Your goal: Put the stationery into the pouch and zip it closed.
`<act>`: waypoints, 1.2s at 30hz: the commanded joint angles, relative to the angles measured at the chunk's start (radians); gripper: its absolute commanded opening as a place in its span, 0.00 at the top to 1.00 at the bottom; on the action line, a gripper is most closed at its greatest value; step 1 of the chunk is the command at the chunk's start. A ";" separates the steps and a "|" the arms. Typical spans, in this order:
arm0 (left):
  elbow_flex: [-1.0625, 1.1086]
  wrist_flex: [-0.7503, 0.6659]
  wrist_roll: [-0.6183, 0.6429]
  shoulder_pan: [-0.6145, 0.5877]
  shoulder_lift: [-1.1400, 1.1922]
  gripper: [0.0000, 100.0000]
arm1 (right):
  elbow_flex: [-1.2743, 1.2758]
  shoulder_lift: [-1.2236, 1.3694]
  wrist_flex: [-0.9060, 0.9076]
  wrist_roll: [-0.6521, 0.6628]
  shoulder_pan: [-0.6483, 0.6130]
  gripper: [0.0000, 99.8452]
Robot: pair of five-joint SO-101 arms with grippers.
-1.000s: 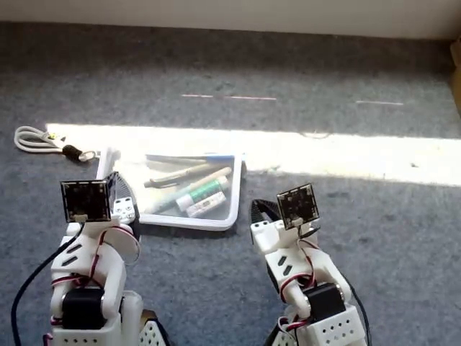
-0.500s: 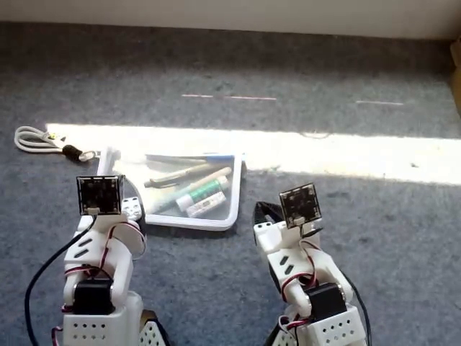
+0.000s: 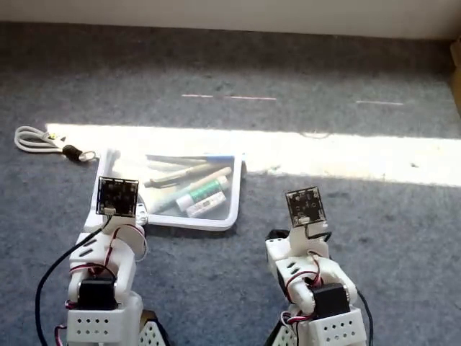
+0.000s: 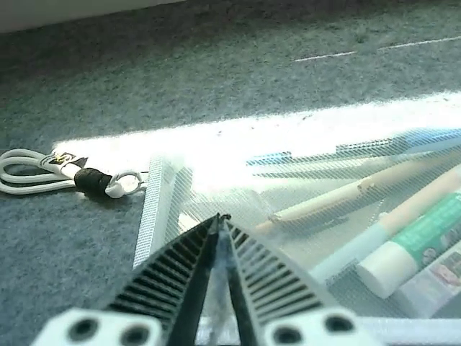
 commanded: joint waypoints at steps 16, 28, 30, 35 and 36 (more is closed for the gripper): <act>0.024 0.413 -0.029 0.033 -0.004 0.99 | 0.099 -0.012 0.125 -0.006 0.038 1.00; 0.024 0.516 -0.028 0.033 -0.010 0.99 | 0.099 -0.010 0.128 -0.005 0.039 1.00; 0.024 0.516 -0.028 0.033 -0.010 0.99 | 0.099 -0.010 0.136 -0.005 0.039 1.00; 0.024 0.516 -0.028 0.033 -0.010 0.99 | 0.099 -0.010 0.136 0.000 0.039 1.00; 0.024 0.516 -0.028 0.033 -0.010 0.99 | 0.099 -0.010 0.136 0.000 0.039 1.00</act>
